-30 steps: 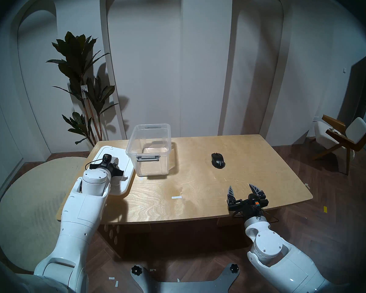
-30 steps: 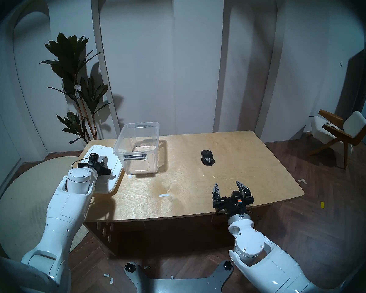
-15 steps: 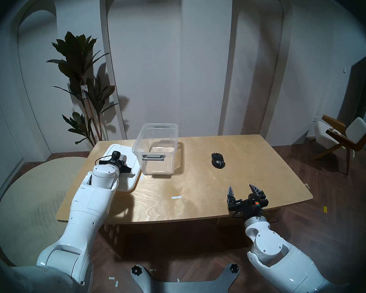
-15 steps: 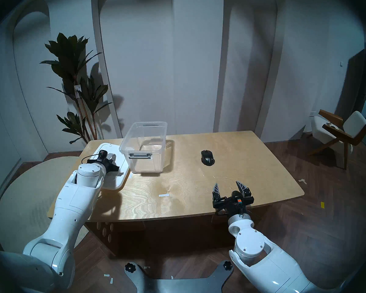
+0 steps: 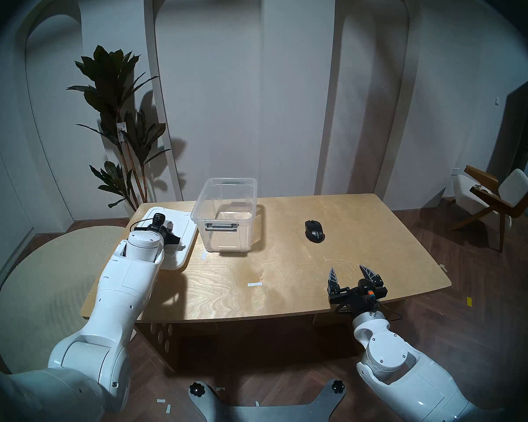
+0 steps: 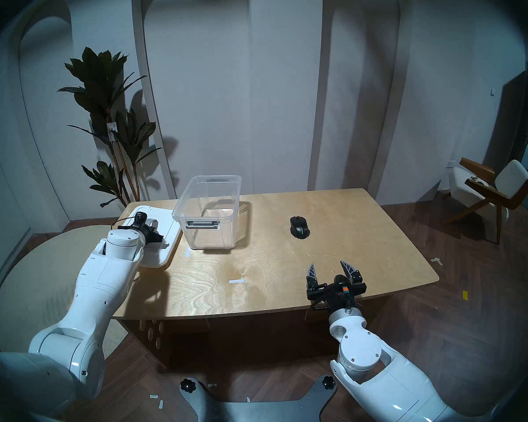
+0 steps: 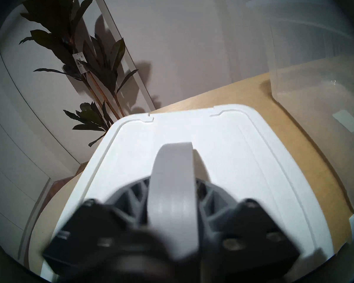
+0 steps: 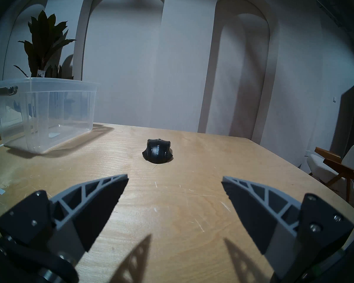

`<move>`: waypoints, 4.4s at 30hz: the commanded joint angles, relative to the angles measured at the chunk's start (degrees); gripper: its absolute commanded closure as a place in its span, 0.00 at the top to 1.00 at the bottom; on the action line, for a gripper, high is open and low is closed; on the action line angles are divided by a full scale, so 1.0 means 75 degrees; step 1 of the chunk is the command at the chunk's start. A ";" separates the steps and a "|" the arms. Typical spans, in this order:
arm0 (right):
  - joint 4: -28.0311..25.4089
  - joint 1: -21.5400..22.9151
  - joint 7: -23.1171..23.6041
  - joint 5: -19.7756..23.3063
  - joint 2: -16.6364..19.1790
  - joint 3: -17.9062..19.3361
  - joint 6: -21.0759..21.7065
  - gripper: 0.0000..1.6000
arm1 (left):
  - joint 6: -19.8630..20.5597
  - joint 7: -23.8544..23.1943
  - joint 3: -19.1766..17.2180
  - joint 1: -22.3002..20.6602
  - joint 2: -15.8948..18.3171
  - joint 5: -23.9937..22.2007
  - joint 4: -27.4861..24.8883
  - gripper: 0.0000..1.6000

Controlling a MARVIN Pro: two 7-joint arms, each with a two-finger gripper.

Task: Open a storage container and put mouse inside

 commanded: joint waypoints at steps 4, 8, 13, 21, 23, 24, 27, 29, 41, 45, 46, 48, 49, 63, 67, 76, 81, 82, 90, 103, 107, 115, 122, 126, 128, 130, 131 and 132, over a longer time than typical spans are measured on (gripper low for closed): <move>-0.0156 0.0013 -0.0004 -0.0004 -0.0006 0.0019 -0.0069 1.00 | 0.0940 -0.1373 -0.0584 -0.0630 0.0269 -0.1311 0.0380 1.00; -0.0159 0.0010 -0.0004 -0.0004 -0.0005 0.0020 -0.0071 1.00 | 0.1263 -0.1584 -0.0172 -0.0559 0.0593 -0.0954 0.0187 1.00; -0.0153 0.0015 -0.0003 -0.0005 -0.0007 0.0019 -0.0067 1.00 | 0.1049 -0.1378 -0.0494 -0.0194 0.0609 -0.1094 -0.0492 1.00; -0.0133 0.0029 0.0000 -0.0006 -0.0012 0.0014 -0.0055 1.00 | 0.0335 -0.0869 -0.0768 -0.0049 0.0487 -0.0998 -0.1198 1.00; -0.0130 0.0030 0.0000 -0.0007 -0.0013 0.0013 -0.0055 1.00 | 0.0059 -0.0654 -0.0839 0.0106 0.0409 -0.0989 -0.1426 1.00; -0.0130 0.0031 0.0000 -0.0007 -0.0013 0.0013 -0.0056 1.00 | -0.0067 -0.0583 -0.0868 0.0202 0.0358 -0.0997 -0.1560 1.00; -0.0128 0.0032 0.0001 -0.0007 -0.0013 0.0013 -0.0055 1.00 | -0.0414 -0.0487 -0.0997 0.0408 0.0080 -0.1170 -0.1854 1.00; -0.0124 0.0034 0.0001 -0.0007 -0.0014 0.0012 -0.0054 1.00 | -0.0462 -0.0455 -0.1182 0.0493 -0.0205 -0.1432 -0.2042 1.00; 0.0069 0.0305 0.0065 0.0196 -0.0172 -0.0024 0.0206 1.00 | -0.1572 -0.0137 -0.1001 0.1090 -0.0618 -0.1496 -0.3194 1.00; 0.0332 0.0663 0.0147 0.0095 -0.0290 -0.0130 0.0250 1.00 | -0.1844 0.0086 -0.1022 0.1336 -0.0663 -0.1432 -0.3522 1.00; 0.0413 0.0751 0.0171 0.0061 -0.0329 -0.0167 0.0237 1.00 | -0.1889 0.0158 -0.1036 0.1434 -0.0671 -0.1405 -0.3667 1.00; 0.0592 0.0947 0.0268 -0.0047 -0.0356 -0.0281 0.0238 1.00 | -0.1948 0.0245 -0.1049 0.1544 -0.0655 -0.1349 -0.3824 1.00; 0.0713 0.1075 0.0263 -0.0215 -0.0356 -0.0363 0.0256 1.00 | -0.1948 0.0293 -0.1076 0.1631 -0.0666 -0.1352 -0.3948 1.00; 0.1623 0.2083 0.0242 -0.0533 -0.1383 -0.0253 0.0561 1.00 | -0.1620 0.0572 -0.1134 0.2505 -0.0792 -0.1122 -0.5199 1.00; 0.1919 0.2427 0.0222 -0.0536 -0.1602 -0.0230 0.0744 1.00 | -0.1363 0.0619 -0.1131 0.2726 -0.0787 -0.1038 -0.5570 1.00; 0.2950 0.3117 0.0349 -0.1135 -0.1982 -0.0297 0.0798 1.00 | -0.0862 0.0708 -0.1145 0.2899 -0.0816 -0.0967 -0.5951 1.00; 0.3384 0.3442 0.0373 -0.1297 -0.2052 -0.0324 0.0641 1.00 | -0.0705 0.0729 -0.1147 0.2930 -0.0823 -0.0950 -0.6042 1.00; 0.3469 0.3496 0.0376 -0.1322 -0.2073 -0.0324 0.0594 1.00 | -0.0672 0.0733 -0.1147 0.2936 -0.0823 -0.0948 -0.6061 1.00; 0.3914 0.3703 0.0216 -0.1382 -0.2252 -0.0309 0.0356 1.00 | -0.0509 0.0742 -0.1149 0.2954 -0.0826 -0.0941 -0.6144 1.00; 0.5108 0.4393 0.0025 -0.1170 -0.2761 -0.0131 0.0420 1.00 | -0.0443 0.0715 -0.1165 0.2953 -0.0841 -0.0924 -0.6169 1.00; 0.5413 0.4574 0.0451 -0.0866 -0.2784 -0.0095 0.0370 1.00 | -0.0445 0.0698 -0.1173 0.2952 -0.0849 -0.0913 -0.6169 1.00; 0.5608 0.4746 0.1656 -0.0057 -0.2494 -0.0292 -0.0079 1.00 | -0.0445 0.0674 -0.1187 0.2950 -0.0864 -0.0895 -0.6169 1.00; 0.5928 0.4845 0.1829 0.0255 -0.2747 -0.0035 0.0210 1.00 | -0.0448 0.0659 -0.1199 0.2954 -0.0881 -0.0880 -0.6178 1.00; 0.6227 0.4966 0.2064 0.0429 -0.2771 0.0026 0.0142 1.00 | -0.0449 0.0652 -0.1205 0.2953 -0.0889 -0.0871 -0.6179 1.00; 0.6414 0.5071 0.2114 0.0390 -0.2753 0.0017 0.0046 1.00 | -0.0449 0.0648 -0.1208 0.2953 -0.0893 -0.0867 -0.6180 1.00; 0.6549 0.5175 0.2137 0.0489 -0.2780 0.0094 0.0133 1.00 | -0.0449 0.0643 -0.1211 0.2952 -0.0897 -0.0862 -0.6180 1.00; 0.6620 0.5228 0.2191 0.0511 -0.2773 0.0106 0.0129 1.00 | -0.0449 0.0641 -0.1212 0.2952 -0.0899 -0.0860 -0.6179 1.00; 0.6703 0.5286 0.2120 0.0475 -0.2785 0.0113 0.0118 1.00 | -0.0449 0.0639 -0.1214 0.2952 -0.0901 -0.0857 -0.6179 1.00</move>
